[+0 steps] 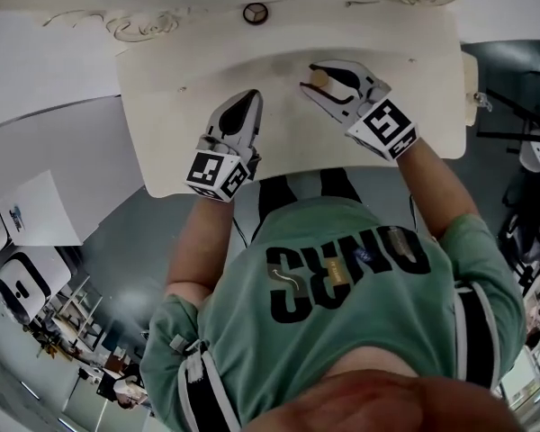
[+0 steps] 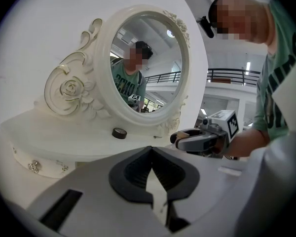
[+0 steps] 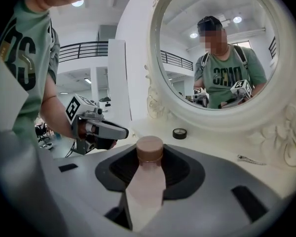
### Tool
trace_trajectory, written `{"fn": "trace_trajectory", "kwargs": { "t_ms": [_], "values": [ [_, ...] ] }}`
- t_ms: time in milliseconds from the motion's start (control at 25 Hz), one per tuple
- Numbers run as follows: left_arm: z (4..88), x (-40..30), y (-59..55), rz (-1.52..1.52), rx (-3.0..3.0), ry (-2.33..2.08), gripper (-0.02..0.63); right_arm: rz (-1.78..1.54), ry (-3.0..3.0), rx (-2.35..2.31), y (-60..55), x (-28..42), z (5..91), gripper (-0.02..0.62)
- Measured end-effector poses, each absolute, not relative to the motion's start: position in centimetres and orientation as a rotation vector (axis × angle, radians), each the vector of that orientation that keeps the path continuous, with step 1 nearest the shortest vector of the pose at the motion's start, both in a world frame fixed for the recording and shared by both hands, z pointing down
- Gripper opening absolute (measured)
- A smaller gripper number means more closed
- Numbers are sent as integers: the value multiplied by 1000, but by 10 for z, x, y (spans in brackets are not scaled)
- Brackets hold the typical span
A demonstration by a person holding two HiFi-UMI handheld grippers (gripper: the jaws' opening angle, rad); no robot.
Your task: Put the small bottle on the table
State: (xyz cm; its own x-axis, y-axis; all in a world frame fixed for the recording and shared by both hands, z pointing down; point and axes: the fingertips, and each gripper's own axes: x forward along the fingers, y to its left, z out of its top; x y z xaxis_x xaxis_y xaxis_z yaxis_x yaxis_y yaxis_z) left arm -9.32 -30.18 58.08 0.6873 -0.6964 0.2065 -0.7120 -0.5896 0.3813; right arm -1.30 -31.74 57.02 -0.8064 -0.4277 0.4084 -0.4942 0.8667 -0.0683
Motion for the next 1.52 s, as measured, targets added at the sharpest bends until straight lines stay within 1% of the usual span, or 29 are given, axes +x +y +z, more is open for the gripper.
{"fn": "trace_trajectory", "kwargs": {
  "t_ms": [240, 520, 1200, 1520],
  "values": [
    [613, -84, -307, 51, 2469, -1063, 9, 243, -2640, 720, -329, -16, 608, 127],
    [631, -80, -315, 54, 2493, -1057, 9, 241, -2637, 749, -341, -18, 631, 127],
    [638, -74, -310, 40, 2503, -1057, 9, 235, -2625, 770, -340, -18, 656, 127],
    [637, -79, -307, 29, 2507, -1064, 9, 148, -2647, 758, -339, -23, 663, 127]
  ]
}}
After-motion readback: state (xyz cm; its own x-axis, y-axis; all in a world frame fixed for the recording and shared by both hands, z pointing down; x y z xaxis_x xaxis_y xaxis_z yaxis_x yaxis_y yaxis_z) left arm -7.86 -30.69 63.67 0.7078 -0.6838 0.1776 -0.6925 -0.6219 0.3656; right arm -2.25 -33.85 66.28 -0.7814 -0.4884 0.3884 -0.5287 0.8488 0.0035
